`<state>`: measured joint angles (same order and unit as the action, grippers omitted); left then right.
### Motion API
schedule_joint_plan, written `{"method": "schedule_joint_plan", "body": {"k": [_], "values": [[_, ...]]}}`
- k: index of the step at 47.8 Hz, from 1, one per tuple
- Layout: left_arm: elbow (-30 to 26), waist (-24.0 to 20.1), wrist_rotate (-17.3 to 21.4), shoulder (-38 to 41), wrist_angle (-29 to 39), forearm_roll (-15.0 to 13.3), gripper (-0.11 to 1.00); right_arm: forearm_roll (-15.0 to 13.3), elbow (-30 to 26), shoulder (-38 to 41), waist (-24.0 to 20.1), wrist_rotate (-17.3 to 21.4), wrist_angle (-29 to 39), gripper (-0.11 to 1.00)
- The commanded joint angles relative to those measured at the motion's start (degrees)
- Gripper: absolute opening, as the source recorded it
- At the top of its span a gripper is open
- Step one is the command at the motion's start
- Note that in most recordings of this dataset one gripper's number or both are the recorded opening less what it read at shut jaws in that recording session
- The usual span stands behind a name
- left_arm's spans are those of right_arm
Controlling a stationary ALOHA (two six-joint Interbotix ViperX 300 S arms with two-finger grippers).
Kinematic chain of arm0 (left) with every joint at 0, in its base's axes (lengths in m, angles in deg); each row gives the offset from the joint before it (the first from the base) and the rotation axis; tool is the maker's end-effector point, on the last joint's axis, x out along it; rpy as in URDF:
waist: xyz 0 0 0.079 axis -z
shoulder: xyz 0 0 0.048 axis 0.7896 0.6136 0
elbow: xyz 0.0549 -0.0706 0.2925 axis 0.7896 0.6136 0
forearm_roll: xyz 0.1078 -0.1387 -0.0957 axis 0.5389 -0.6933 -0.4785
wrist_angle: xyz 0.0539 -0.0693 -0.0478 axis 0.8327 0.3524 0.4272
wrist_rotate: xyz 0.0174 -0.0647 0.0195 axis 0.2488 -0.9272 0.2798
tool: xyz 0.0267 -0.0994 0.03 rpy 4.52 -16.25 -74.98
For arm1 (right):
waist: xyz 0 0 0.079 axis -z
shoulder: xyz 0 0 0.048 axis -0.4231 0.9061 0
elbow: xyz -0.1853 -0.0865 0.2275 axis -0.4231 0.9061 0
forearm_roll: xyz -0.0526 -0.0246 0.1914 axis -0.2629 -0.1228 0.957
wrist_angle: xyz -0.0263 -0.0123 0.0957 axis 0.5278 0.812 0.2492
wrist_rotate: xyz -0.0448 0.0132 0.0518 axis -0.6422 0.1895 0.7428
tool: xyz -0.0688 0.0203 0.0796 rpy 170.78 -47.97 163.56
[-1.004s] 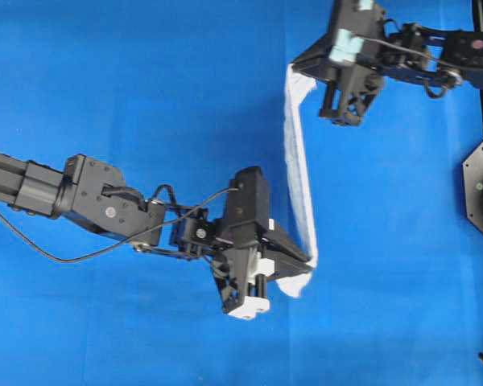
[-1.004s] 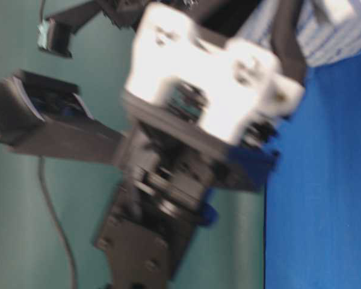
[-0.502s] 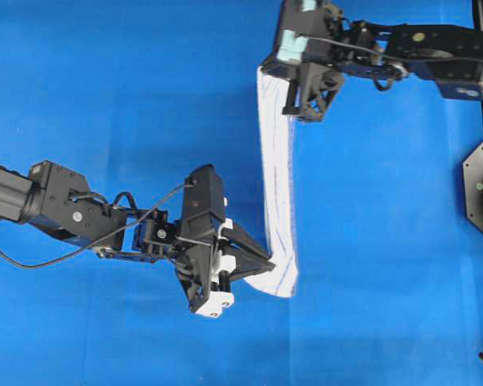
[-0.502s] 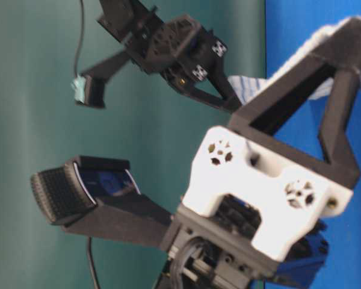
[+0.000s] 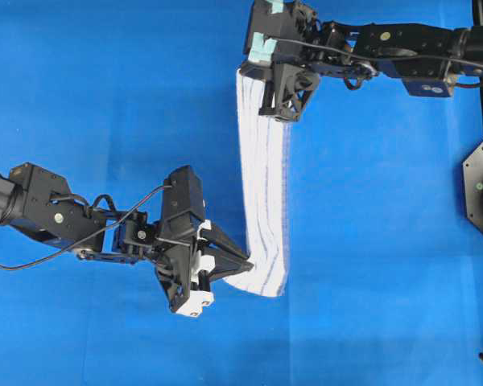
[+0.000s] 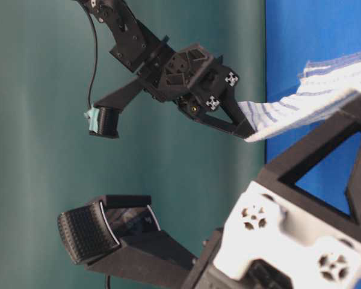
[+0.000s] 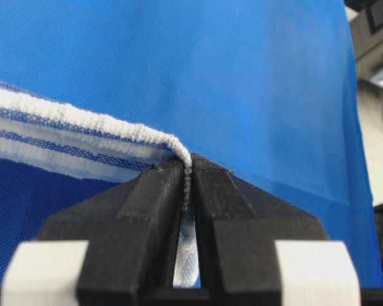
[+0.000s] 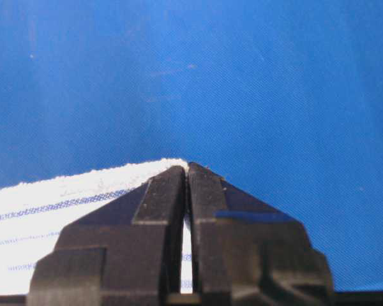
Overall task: Fold the blue towel.
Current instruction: 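Rotate the held strip vertically, left gripper down, right gripper up, then lay the strip down, open both grippers and withdraw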
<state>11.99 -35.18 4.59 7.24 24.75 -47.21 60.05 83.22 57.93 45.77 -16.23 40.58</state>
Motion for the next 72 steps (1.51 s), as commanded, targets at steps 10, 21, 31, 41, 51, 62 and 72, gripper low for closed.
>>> {"method": "schedule_joint_plan", "body": {"k": [10,21,31,41,51,62,72], "values": [[-0.6,1.8,0.1,-1.1,-0.4,-0.2,0.03,-0.2,-2.5,0.7,0.4,-0.2,-0.5,0.01],[-0.7,1.1,0.0,0.3,-0.4,-2.9,0.16,-0.3,-2.5,0.8,0.4,-0.2,-0.3,0.03],[-0.4,1.5,0.1,-0.1,0.0,-3.1,0.78,-0.8,-2.3,0.8,-0.4,-0.4,-1.0,0.56],[0.4,1.6,0.1,-2.8,3.3,-3.1,0.73,-1.8,-2.4,0.4,-0.9,-0.4,-1.2,0.90],[3.9,1.9,0.4,-9.6,8.9,-3.1,0.74,-1.9,-1.4,-2.0,-0.9,-0.4,-1.1,0.88],[7.7,1.8,2.0,-17.3,11.4,-2.6,0.74,-1.9,1.7,-8.0,-0.9,-0.1,-1.1,0.88],[10.6,0.5,6.8,-23.4,13.0,-2.5,0.74,-1.9,6.5,-15.5,-1.1,0.9,-1.1,0.88]]}}
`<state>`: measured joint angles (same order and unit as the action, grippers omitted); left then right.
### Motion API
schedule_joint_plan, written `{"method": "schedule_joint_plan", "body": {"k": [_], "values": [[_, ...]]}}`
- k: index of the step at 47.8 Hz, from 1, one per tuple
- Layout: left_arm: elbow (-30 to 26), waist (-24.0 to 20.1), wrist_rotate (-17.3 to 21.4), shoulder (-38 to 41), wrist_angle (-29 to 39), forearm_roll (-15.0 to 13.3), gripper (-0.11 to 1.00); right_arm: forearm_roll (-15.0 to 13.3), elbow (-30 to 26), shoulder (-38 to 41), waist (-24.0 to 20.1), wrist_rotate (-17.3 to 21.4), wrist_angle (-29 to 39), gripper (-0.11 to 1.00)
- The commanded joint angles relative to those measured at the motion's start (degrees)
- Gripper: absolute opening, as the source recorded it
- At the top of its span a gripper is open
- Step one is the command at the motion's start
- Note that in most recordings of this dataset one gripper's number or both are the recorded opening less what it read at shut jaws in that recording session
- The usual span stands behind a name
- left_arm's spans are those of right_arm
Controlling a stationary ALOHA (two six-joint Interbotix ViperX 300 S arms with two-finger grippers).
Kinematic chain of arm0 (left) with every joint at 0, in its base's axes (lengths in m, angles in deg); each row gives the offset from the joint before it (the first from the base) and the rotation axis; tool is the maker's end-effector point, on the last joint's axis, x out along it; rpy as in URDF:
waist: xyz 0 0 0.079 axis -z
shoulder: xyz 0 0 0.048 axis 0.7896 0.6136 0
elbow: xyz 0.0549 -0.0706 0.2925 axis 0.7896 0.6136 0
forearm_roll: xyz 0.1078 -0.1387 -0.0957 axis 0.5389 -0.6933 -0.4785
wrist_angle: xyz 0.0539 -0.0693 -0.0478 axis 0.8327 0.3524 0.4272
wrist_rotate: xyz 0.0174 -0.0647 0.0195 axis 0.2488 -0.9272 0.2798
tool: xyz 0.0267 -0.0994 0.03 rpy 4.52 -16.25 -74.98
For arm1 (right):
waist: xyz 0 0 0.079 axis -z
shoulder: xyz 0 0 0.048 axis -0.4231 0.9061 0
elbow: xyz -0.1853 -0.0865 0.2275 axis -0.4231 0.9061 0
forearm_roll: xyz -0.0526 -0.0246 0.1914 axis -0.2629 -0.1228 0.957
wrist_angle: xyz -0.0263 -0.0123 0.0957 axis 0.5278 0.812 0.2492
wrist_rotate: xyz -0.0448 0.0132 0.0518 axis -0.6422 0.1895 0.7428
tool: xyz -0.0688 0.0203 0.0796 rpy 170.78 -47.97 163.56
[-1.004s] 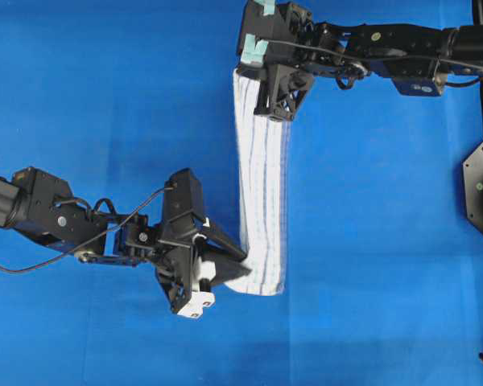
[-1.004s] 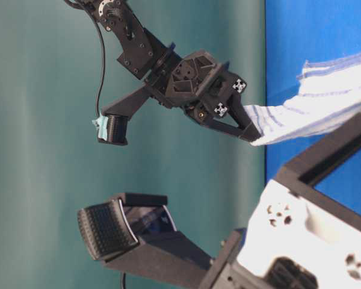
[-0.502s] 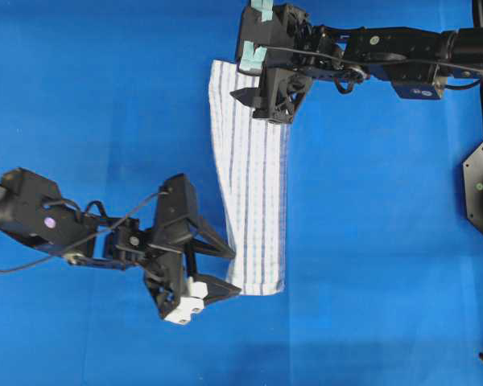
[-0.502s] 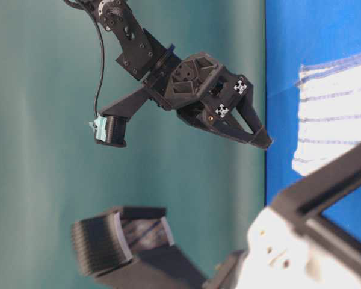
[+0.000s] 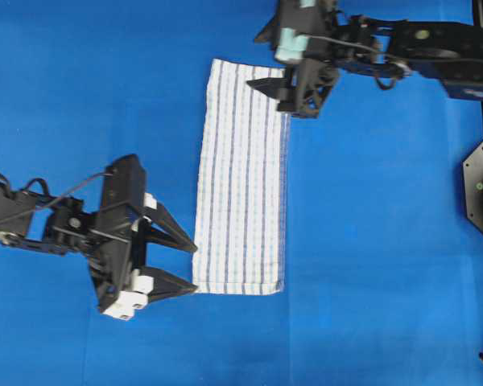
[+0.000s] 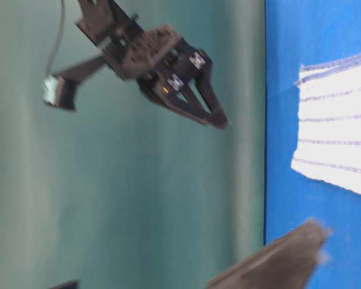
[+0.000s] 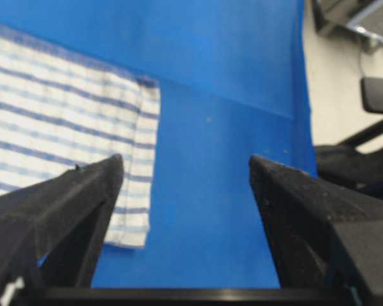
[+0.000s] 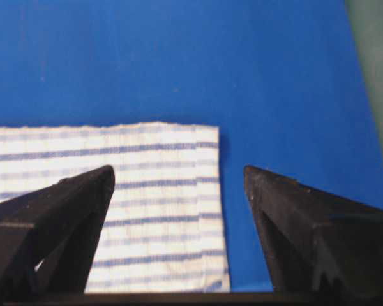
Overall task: Fold the blue towel.
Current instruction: 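Lay the strip down, open both grippers and withdraw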
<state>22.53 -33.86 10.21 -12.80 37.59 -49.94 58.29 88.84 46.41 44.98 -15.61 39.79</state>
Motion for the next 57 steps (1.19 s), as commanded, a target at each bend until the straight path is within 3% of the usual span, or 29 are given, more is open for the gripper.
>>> {"method": "schedule_joint_plan", "body": {"k": [1,15,31,36,48,57], "values": [[0.3,-1.1,1.6,-3.9,0.4,0.2,0.74,-0.2,1.4,-4.7,-0.3,0.4,-0.3,0.88],[4.4,-4.9,8.3,-9.8,0.7,0.3,0.74,1.5,10.0,-15.9,-1.6,1.9,-0.3,0.88],[6.9,-12.7,18.6,-13.2,0.7,0.3,0.74,2.5,17.0,-27.7,-6.9,7.7,2.0,0.88],[6.9,-14.0,20.9,-13.2,0.7,0.2,0.74,2.5,17.8,-28.0,-7.2,9.0,2.5,0.88],[6.6,-15.3,22.1,-12.8,0.7,0.3,0.74,2.1,17.8,-26.5,-7.2,9.3,2.5,0.88],[4.9,-20.6,24.5,-10.0,0.4,0.3,0.74,1.8,17.1,-24.0,-4.0,9.3,2.0,0.88]]}}
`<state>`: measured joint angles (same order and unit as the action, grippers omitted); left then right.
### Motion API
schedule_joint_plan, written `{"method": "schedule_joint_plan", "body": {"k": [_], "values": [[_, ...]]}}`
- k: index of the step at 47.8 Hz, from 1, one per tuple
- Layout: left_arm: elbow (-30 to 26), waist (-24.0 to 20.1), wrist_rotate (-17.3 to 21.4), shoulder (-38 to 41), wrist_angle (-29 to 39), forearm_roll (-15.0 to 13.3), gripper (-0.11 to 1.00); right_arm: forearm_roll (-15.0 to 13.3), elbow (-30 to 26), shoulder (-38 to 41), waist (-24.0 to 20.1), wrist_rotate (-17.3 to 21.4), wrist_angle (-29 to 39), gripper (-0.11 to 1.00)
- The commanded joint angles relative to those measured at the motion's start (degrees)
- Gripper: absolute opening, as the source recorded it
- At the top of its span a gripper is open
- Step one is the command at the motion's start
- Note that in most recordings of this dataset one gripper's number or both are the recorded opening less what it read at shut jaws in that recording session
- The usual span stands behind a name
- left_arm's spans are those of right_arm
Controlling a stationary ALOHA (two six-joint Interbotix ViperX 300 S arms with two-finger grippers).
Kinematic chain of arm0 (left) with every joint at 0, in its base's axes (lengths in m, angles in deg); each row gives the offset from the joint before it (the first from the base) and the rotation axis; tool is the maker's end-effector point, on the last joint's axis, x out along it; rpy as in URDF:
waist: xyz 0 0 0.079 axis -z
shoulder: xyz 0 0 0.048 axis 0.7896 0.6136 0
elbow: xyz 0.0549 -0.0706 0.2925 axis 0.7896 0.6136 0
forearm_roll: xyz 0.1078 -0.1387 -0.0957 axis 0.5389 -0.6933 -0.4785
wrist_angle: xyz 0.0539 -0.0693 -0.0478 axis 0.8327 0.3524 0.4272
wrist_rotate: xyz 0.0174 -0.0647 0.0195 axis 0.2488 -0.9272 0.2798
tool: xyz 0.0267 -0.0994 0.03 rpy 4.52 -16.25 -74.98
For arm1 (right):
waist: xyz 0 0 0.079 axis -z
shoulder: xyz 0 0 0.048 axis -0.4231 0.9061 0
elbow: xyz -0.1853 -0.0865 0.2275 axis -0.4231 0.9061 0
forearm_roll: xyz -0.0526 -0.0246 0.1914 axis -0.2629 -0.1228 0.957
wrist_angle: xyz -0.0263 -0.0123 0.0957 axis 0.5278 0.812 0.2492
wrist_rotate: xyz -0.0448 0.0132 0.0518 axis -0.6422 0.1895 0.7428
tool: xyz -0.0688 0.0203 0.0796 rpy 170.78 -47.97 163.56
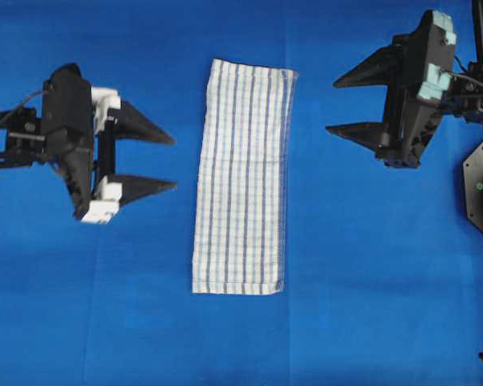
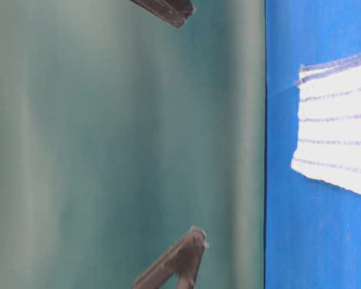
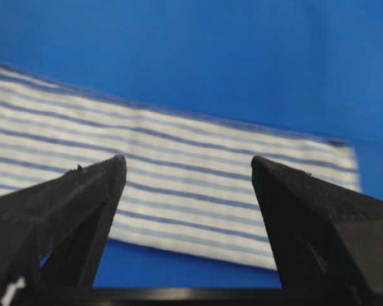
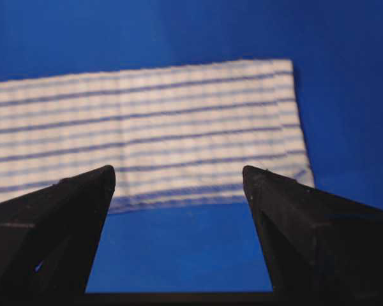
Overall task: Fold the blue towel.
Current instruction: 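Lay the strip down, open both grippers and withdraw, then pinch the strip's top corners with both grippers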
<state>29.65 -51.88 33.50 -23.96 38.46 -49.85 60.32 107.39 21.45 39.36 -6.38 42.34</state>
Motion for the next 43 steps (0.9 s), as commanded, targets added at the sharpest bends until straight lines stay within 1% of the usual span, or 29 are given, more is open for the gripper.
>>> {"method": "schedule_joint_plan", "body": {"k": [1,5,10,14,21,32,43], "values": [[-2.5,-3.2,1.4,1.8,-0.5,0.2,0.74,-0.2,-1.7,1.5,2.1,0.1,-0.6,0.88],[-4.0,-6.2,1.5,4.5,-0.5,0.4,0.74,-0.3,-2.5,4.3,4.7,0.1,-1.8,0.88],[-5.7,-10.0,1.5,8.1,-0.5,1.1,0.74,-0.3,-3.4,8.3,6.6,0.1,-4.2,0.88],[-6.9,-13.4,1.5,10.9,-0.6,1.1,0.74,-0.2,-4.4,12.6,7.6,0.1,-6.6,0.88],[-8.1,-17.2,1.4,15.3,-2.3,1.1,0.74,0.2,-6.3,19.1,8.8,0.3,-9.2,0.88],[-9.8,-20.3,1.3,21.4,-6.1,1.1,0.74,3.0,-8.3,28.0,10.9,1.1,-13.2,0.88],[-12.5,-22.3,1.1,28.4,-8.3,1.0,0.74,6.6,-8.5,32.5,12.0,1.1,-16.3,0.87]]}}
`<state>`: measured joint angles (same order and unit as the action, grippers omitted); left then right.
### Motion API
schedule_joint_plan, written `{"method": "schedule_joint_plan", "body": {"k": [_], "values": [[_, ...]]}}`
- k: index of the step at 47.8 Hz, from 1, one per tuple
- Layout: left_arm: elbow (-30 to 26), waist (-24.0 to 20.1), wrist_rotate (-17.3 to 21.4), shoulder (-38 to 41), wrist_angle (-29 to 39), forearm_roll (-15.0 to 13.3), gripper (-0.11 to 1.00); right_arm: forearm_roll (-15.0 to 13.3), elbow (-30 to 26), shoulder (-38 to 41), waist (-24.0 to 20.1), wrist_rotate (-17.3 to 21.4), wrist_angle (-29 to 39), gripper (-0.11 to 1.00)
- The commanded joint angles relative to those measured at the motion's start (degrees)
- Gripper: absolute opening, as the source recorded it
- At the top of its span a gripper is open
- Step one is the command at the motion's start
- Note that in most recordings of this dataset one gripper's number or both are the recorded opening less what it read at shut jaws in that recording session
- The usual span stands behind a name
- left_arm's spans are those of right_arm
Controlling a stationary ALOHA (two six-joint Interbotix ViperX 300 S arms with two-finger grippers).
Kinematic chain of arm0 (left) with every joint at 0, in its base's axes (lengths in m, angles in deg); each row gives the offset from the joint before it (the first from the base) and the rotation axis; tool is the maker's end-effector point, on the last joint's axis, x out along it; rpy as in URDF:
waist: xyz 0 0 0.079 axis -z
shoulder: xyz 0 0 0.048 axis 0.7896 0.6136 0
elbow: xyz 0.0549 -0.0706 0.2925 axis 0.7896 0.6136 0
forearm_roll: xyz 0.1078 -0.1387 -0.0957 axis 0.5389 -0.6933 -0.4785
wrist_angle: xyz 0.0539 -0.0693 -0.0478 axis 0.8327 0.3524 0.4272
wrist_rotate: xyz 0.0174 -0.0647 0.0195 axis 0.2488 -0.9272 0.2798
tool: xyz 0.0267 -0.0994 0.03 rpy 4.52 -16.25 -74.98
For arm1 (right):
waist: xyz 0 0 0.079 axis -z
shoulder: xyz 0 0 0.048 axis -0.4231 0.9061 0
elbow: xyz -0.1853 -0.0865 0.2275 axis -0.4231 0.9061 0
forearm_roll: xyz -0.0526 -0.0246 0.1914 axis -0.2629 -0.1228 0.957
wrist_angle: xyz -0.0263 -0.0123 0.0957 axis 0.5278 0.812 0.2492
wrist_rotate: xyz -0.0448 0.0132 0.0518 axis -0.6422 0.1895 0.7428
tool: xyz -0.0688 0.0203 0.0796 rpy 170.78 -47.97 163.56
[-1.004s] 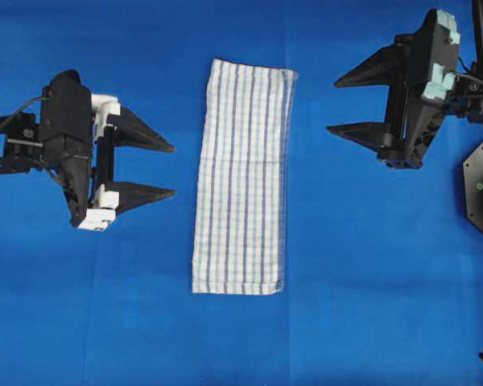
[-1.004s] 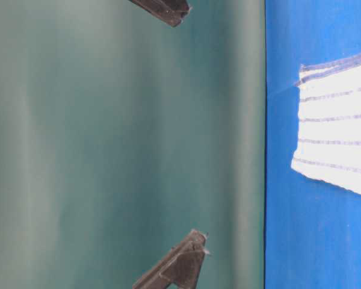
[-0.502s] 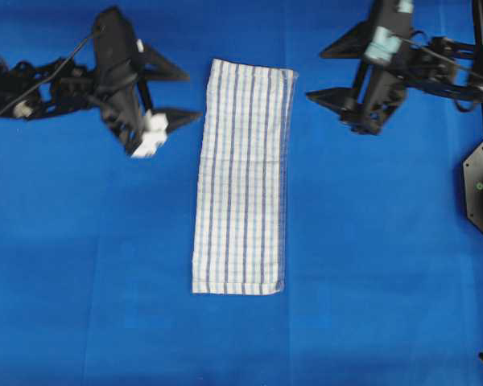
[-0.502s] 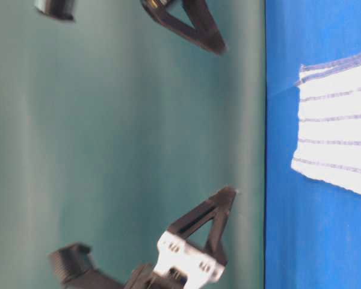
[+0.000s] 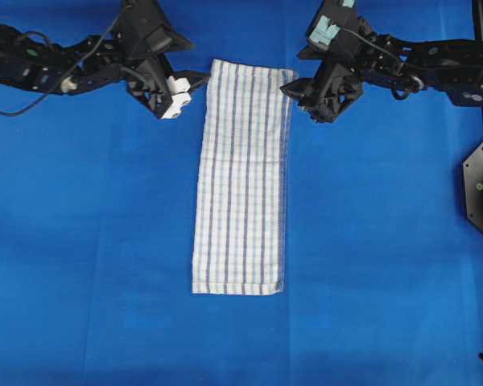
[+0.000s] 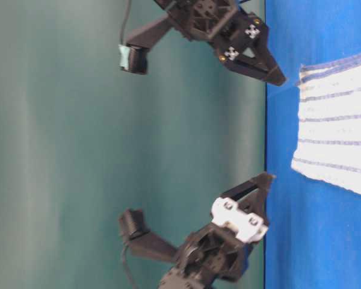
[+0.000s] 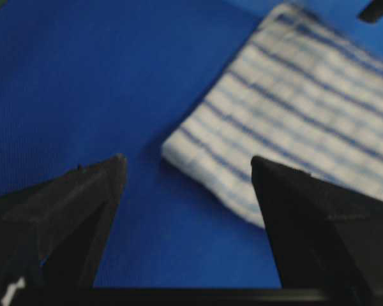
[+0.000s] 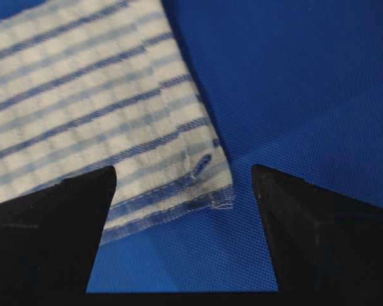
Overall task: Fold the blue towel.
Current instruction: 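Pinch the strip's top corners with both grippers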
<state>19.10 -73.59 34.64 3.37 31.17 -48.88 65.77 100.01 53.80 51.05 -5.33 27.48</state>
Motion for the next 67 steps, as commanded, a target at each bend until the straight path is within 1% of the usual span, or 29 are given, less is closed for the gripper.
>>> {"method": "schedule_joint_plan", "body": {"k": [1,14,22,26,28,30,33,39,42,44,46,58,67], "values": [[-2.1,-0.7,-0.1,1.6,-1.3,0.0,0.74,1.4,-1.1,0.5,0.4,0.1,-1.6,0.87],[-4.8,-1.3,-0.2,6.2,-2.8,0.0,0.74,5.0,-1.1,4.6,0.5,0.1,-4.0,0.87],[-5.5,-1.4,-0.9,8.1,-2.9,0.0,0.73,6.2,-1.1,6.2,0.5,0.1,-4.2,0.87],[-5.9,-1.3,-1.7,9.3,-2.9,0.0,0.72,6.4,-1.2,6.7,0.5,0.1,-4.3,0.83],[-6.0,-1.1,-1.7,9.8,-2.8,0.0,0.70,6.4,-1.2,6.7,0.5,0.0,-4.3,0.79],[-6.0,-0.9,-1.7,10.0,-2.8,0.0,0.66,6.3,-1.2,6.8,0.6,0.0,-4.3,0.72],[-6.0,-0.5,-1.7,10.0,-2.9,0.0,0.57,6.3,-1.2,6.8,0.5,-0.3,-4.3,0.59],[-6.1,0.2,-0.1,10.1,-2.8,0.0,0.27,6.2,-1.2,6.7,0.1,-0.6,-4.3,0.25],[-6.0,0.4,-0.1,10.1,-2.9,0.0,0.15,6.2,-1.2,6.7,-0.1,-0.6,-4.3,0.12],[-6.0,0.4,-0.1,10.1,-2.9,0.0,0.08,6.2,-1.2,6.7,-0.2,-0.6,-4.3,0.06],[-6.1,0.4,0.0,10.1,-2.9,0.1,0.04,6.1,-1.3,6.7,-0.3,-0.5,-4.3,0.06],[-6.0,0.4,0.1,9.8,-3.4,0.1,0.04,6.2,-1.4,6.6,-0.4,-0.5,-5.3,0.06],[-6.1,0.4,0.3,7.8,-3.4,0.2,0.04,6.1,-1.7,5.1,-0.4,-0.5,-5.1,0.06]]}}
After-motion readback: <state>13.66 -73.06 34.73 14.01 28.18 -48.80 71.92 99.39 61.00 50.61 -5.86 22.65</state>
